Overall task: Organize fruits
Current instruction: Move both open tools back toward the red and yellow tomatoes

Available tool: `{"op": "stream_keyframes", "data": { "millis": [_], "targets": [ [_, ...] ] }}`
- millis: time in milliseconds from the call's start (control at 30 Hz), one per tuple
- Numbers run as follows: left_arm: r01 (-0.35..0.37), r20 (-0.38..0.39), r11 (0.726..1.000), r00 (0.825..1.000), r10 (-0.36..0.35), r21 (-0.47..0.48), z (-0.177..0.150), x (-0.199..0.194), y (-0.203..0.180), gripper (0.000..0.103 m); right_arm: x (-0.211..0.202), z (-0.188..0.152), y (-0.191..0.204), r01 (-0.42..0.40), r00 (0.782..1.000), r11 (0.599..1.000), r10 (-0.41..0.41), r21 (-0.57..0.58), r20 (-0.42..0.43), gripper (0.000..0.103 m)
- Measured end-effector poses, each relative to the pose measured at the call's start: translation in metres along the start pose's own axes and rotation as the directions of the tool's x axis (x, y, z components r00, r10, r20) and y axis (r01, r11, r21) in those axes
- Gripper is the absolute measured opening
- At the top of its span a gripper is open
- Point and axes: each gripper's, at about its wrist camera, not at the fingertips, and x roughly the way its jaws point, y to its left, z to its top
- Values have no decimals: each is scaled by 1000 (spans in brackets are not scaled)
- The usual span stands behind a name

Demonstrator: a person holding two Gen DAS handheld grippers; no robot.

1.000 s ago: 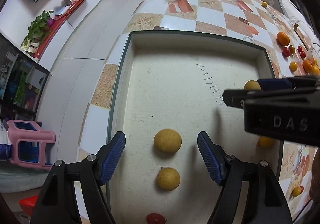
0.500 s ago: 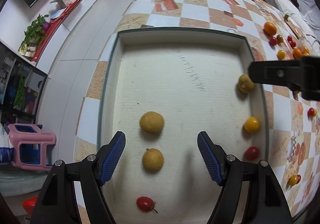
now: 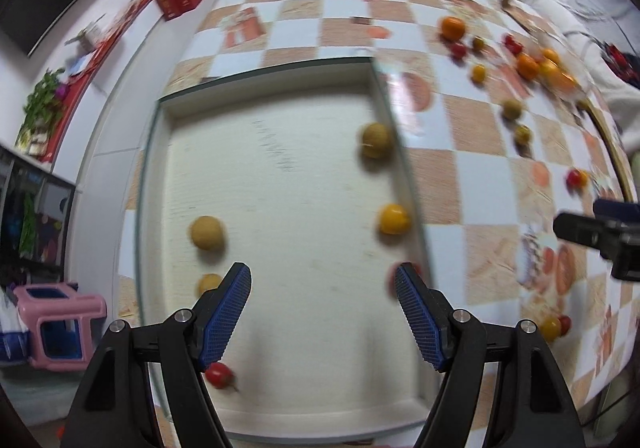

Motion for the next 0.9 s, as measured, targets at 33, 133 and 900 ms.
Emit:
{"op": "stream_keyframes", "data": {
  "millis": [33, 133, 900],
  "targets": [
    [12, 1, 1000, 1000, -12, 18, -1, -2, -9, 76, 0, -12, -12, 14, 1000, 1000, -14, 20, -12, 97],
    [37, 3, 997, 999, -37, 73, -4, -7, -32, 76, 1, -39, -37, 45, 998, 998, -43, 52, -40, 97],
    [218, -100, 898, 976, -194, 382, -61, 6, -174, 76, -1, -69, -115, 84, 996, 988, -79, 131, -42, 97]
  ]
}}
